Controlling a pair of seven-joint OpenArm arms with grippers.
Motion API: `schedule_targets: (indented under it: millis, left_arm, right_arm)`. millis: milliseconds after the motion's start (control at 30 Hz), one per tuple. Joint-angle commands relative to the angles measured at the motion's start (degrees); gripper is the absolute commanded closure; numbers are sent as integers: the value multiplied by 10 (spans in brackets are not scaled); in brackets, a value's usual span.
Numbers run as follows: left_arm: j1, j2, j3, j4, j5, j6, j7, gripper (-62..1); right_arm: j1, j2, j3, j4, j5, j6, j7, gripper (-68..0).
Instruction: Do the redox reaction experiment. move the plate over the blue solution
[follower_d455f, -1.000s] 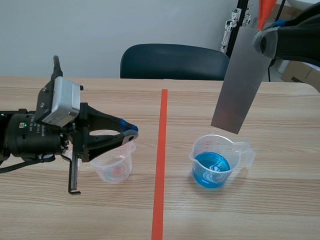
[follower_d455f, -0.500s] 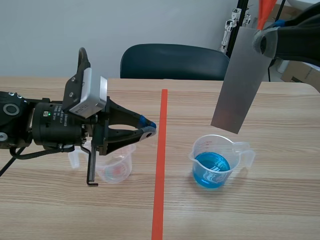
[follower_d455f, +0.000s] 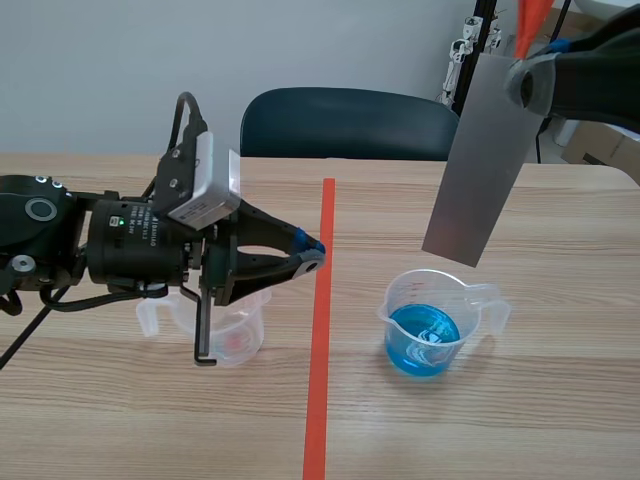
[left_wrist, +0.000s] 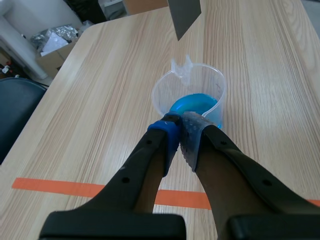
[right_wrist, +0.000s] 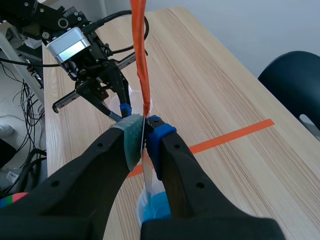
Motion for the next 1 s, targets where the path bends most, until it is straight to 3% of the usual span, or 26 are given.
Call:
schedule_targets:
  millis: [0,500,967]
  left_arm:
    - [-6,3,2,3,-8,-1,-2,-29]
    - [-34,30,22,-45,-8,-18,7,-29]
    - [-35,31,22,-53,-10,-26,-26,-29]
  right_arm:
    - [13,3,12,5,11,-1,13,-5]
    - [13,3,12,5,11,-1,13,-5]
    - [13,3,12,5,11,-1,13,-4]
